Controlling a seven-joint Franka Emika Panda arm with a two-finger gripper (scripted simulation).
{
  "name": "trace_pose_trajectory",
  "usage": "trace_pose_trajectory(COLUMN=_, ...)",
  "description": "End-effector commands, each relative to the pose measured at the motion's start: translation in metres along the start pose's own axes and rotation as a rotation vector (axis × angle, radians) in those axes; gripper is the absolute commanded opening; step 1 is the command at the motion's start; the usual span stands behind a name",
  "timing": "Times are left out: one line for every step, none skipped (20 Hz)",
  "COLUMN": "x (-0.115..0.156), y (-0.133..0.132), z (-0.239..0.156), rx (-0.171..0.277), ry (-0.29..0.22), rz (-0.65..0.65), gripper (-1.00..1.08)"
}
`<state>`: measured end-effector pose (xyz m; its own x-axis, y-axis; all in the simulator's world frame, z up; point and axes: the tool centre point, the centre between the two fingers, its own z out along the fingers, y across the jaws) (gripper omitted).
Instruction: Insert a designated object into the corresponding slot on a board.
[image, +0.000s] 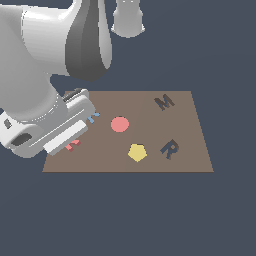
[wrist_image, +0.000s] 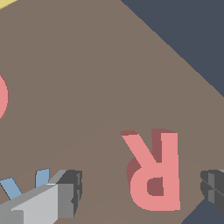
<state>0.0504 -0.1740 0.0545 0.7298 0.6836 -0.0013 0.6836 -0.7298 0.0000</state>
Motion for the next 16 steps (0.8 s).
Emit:
trace_pose_trajectory(x=0.001, y=0.005, z=0.003, rx=0.0, ry=0.001, rz=-0.023, gripper=1.0)
trace_pose_trajectory(x=0.001, y=0.006, z=0.003, rx=0.0, ry=0.001, rz=-0.028, gripper=1.0)
trace_pose_trajectory(x=0.001, y=0.007, z=0.004, rx=0.0, ry=0.001, rz=-0.032, gripper=1.0)
trace_pose_trajectory(x=0.002, y=0.008, z=0.004, rx=0.0, ry=0.001, rz=-0.036, gripper=1.0)
trace_pose_trajectory(x=0.002, y=0.008, z=0.004, rx=0.0, ry=0.001, rz=-0.038, gripper=1.0)
trace_pose_trajectory(x=0.002, y=0.008, z=0.005, rx=0.0, ry=0.001, rz=-0.039, gripper=1.0)
trace_pose_trajectory(x=0.002, y=0.008, z=0.005, rx=0.0, ry=0.001, rz=-0.039, gripper=1.0)
trace_pose_trajectory(x=0.001, y=0.008, z=0.004, rx=0.0, ry=0.001, rz=-0.036, gripper=1.0)
trace_pose_trajectory(x=0.001, y=0.008, z=0.005, rx=0.0, ry=0.001, rz=-0.036, gripper=1.0)
trace_pose_trajectory(x=0.001, y=0.008, z=0.006, rx=0.0, ry=0.001, rz=-0.036, gripper=1.0)
trace_pose_trajectory(x=0.002, y=0.008, z=0.008, rx=0.0, ry=0.001, rz=-0.036, gripper=1.0)
trace_pose_trajectory(x=0.002, y=0.008, z=0.011, rx=0.0, ry=0.001, rz=-0.036, gripper=1.0)
trace_pose_trajectory(x=0.002, y=0.008, z=0.015, rx=0.0, ry=0.001, rz=-0.037, gripper=1.0)
trace_pose_trajectory(x=0.002, y=0.008, z=0.018, rx=0.0, ry=0.001, rz=-0.038, gripper=1.0)
trace_pose_trajectory(x=0.002, y=0.008, z=0.021, rx=0.0, ry=0.001, rz=-0.038, gripper=1.0)
trace_pose_trajectory(x=0.002, y=0.008, z=0.023, rx=0.0, ry=0.001, rz=-0.039, gripper=1.0)
